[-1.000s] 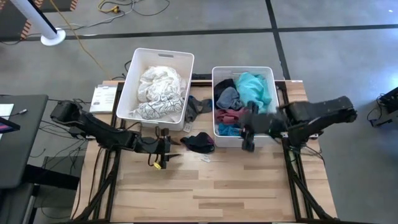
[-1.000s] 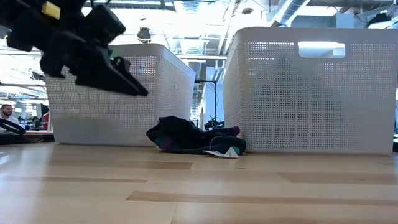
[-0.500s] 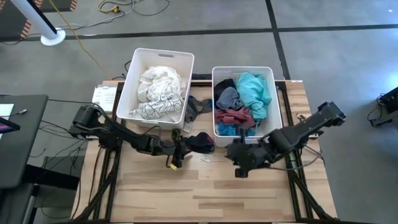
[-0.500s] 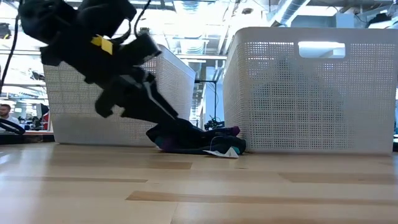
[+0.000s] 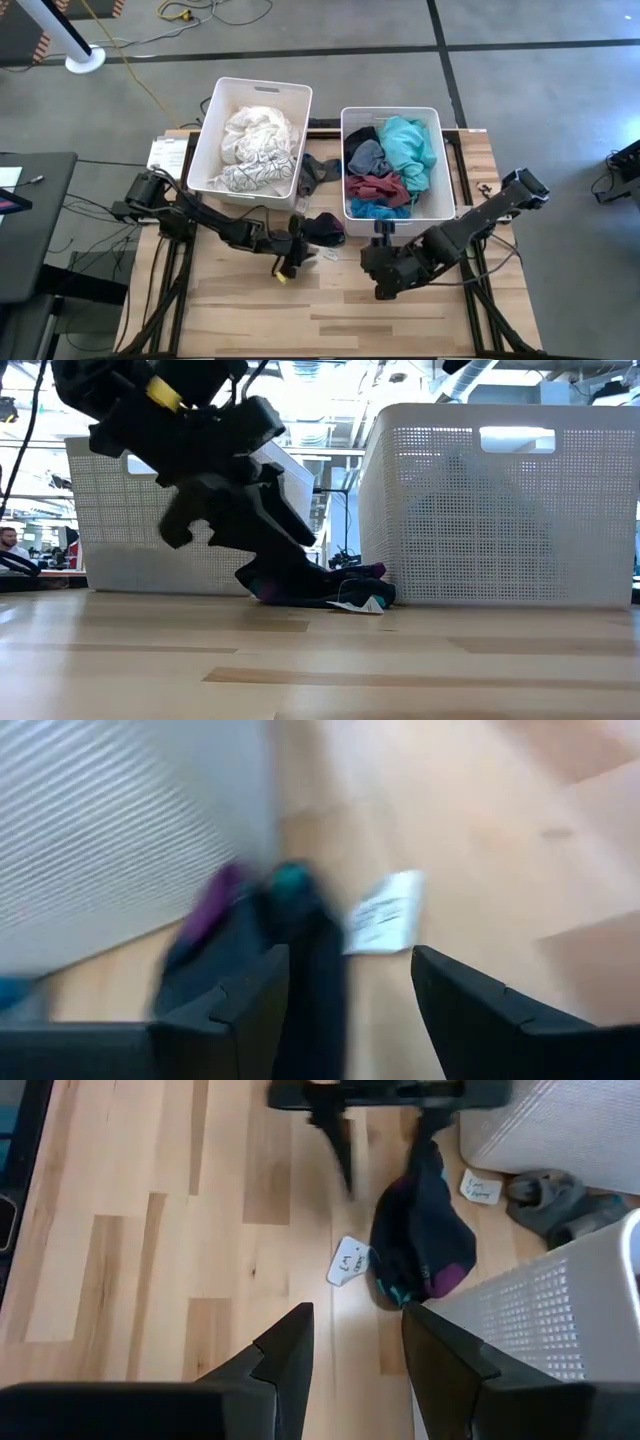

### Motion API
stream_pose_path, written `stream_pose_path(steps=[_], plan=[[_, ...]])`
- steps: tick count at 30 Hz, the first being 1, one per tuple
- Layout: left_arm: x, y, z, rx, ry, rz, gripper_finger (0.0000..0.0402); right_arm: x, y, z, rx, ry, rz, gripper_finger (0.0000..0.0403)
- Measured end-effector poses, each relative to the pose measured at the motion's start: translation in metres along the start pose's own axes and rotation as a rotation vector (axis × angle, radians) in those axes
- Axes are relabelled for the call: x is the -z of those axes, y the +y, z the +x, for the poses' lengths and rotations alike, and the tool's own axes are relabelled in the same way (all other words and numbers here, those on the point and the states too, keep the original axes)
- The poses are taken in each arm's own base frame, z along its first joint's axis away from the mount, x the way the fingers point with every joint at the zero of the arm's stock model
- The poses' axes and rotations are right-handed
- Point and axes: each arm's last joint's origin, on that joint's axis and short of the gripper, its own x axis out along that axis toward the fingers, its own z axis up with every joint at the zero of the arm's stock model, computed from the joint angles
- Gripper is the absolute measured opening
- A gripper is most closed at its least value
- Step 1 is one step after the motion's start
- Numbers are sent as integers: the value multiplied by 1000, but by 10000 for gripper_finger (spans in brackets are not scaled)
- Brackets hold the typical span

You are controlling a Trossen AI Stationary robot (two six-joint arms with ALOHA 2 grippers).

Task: Sort clothes
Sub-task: Put the top dark blue sock into the right white laundry bin

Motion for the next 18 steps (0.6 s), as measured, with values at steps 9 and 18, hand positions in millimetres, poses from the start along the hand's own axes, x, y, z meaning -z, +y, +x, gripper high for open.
stream_pose_path(steps=[9,18], plan=[[3,13,8,-119,57,-4,183,0,3,-1,-7,-9,5,166],[24,29,12,-68,201,-89,143,-1,3,-1,-8,-13,8,166]])
